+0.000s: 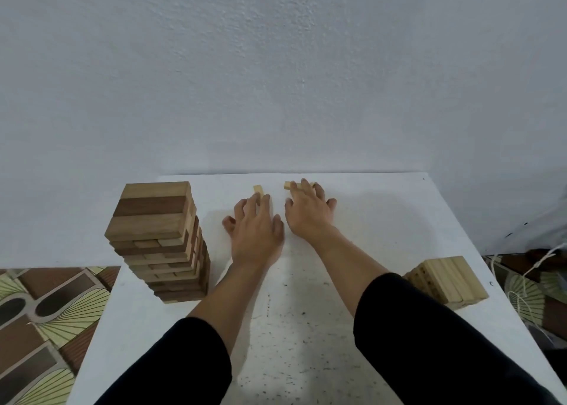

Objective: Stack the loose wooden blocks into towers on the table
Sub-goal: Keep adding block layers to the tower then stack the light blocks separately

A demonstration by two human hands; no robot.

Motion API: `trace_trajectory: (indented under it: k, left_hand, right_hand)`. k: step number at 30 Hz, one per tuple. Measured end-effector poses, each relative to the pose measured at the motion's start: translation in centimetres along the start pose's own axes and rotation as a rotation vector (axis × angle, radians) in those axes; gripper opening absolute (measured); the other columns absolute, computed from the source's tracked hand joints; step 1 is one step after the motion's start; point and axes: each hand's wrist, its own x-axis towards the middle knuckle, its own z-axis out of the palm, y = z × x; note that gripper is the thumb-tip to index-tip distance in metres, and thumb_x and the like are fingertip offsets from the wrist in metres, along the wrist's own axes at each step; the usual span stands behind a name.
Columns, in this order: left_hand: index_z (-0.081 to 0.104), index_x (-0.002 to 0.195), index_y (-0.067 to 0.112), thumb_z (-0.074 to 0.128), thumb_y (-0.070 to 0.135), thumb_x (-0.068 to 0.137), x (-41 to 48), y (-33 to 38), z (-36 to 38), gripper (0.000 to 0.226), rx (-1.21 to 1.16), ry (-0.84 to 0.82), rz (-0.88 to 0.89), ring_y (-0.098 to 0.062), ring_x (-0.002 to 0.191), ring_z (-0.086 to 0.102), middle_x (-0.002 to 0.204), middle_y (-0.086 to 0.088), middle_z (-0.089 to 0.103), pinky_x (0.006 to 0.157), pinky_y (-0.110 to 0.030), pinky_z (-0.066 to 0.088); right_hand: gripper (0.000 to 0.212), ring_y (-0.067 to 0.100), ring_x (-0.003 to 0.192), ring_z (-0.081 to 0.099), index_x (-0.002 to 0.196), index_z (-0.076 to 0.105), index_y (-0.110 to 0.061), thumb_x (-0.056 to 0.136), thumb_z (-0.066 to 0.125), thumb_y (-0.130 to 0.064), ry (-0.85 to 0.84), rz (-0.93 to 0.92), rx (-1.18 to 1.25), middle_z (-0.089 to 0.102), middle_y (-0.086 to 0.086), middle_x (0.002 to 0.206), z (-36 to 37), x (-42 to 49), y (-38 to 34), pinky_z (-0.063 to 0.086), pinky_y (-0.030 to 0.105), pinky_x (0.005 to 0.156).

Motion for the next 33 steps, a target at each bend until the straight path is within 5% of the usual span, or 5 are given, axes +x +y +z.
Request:
trace_trajectory:
  k: [8, 14, 23, 28, 33]
  left_hand:
    - [0.047, 0.144, 0.019, 0.043, 0.025, 0.098, 0.0, -0.3, 0.0, 0.047, -0.112, 0.063, 0.045, -0.022, 0.125, 0.044, 0.129, -0.002, 0.052, 0.104, -0.042, 0.029]
    - [0.068, 0.111, 0.019, 0.048, 0.020, 0.096, -0.7, -1.0, 0.6, 0.025, -0.168, 0.094, 0.170, -0.015, 0.108, 0.053, 0.107, 0.005, 0.054, 0.100, -0.034, 0.028]
    - [0.062, 0.133, 0.017, 0.049, 0.027, 0.104, -7.7, -1.6, -1.2, 0.033, -0.267, -0.033, 0.291, -0.019, 0.121, 0.049, 0.126, 0.000, 0.058, 0.107, -0.044, 0.042]
    - [0.067, 0.130, 0.018, 0.059, 0.032, 0.101, -12.0, -2.1, -2.1, 0.033, -0.315, -0.005, 0.286, -0.015, 0.114, 0.053, 0.121, 0.005, 0.057, 0.097, -0.039, 0.050]
    - [0.073, 0.119, 0.017, 0.073, 0.030, 0.092, -14.9, -2.1, -3.0, 0.030, -0.338, 0.032, 0.291, -0.012, 0.096, 0.050, 0.102, 0.006, 0.052, 0.084, -0.032, 0.050]
  right_hand:
    - [0.040, 0.023, 0.155, 0.011, 0.143, 0.043, -0.018, 0.108, 0.029, -0.030, 0.105, -0.094, 0.074, 0.025, 0.003, 0.165, 1.7, -2.8, 0.6, 0.014, 0.047, 0.121]
    - [0.029, 0.025, 0.153, 0.017, 0.122, 0.059, -0.013, 0.108, 0.035, -0.021, 0.104, -0.122, 0.312, 0.037, 0.007, 0.159, 1.9, -5.5, 1.4, 0.012, 0.038, 0.126]
    - [0.032, 0.024, 0.136, 0.050, 0.128, 0.065, -0.008, 0.097, 0.063, -0.014, 0.296, -0.241, 0.442, 0.069, 0.007, 0.128, 4.5, -10.5, 3.3, 0.037, 0.044, 0.117]
    - [0.042, 0.013, 0.146, 0.034, 0.142, 0.057, -0.023, 0.100, 0.059, -0.016, 0.078, -0.259, 0.558, 0.055, 0.001, 0.146, 4.1, -13.6, 4.3, 0.028, 0.034, 0.122]
    - [0.039, 0.003, 0.142, 0.040, 0.115, 0.071, -0.015, 0.095, 0.049, 0.009, 0.060, -0.351, 0.651, 0.065, -0.010, 0.132, 3.7, -16.4, 4.8, 0.035, 0.027, 0.117]
